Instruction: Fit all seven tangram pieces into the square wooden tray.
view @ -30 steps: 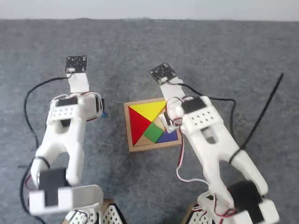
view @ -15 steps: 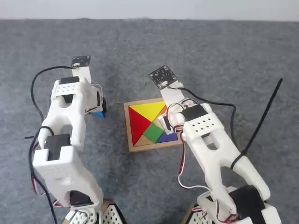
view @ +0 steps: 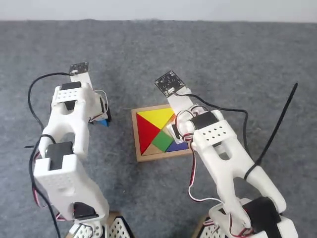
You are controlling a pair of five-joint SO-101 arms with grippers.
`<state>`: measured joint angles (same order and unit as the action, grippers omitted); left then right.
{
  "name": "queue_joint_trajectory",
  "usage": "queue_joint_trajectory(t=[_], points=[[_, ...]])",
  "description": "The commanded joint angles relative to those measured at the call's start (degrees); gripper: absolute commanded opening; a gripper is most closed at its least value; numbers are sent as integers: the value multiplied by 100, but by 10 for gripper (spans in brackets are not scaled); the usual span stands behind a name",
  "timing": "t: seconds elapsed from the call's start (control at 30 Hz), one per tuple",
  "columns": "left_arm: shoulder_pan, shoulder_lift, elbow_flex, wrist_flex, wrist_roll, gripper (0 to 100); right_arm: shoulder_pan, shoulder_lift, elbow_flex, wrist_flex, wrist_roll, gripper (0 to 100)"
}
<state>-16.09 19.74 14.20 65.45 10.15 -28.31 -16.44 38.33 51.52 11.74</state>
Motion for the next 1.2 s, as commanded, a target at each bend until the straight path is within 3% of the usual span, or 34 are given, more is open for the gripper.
queue_joint_trajectory(t=[0.0,0.27,0.6,1.17], points=[[53,-35,-286,-176,35,189,-13,-321,-35,-101,88,23],[53,114,-391,-88,35,189,-13,-321,-35,-101,88,23],[62,1618,-2308,1371,18,185,-13,-321,-35,-101,88,23],[193,1609,-2220,1380,-97,126,-13,-321,-35,-101,88,23]])
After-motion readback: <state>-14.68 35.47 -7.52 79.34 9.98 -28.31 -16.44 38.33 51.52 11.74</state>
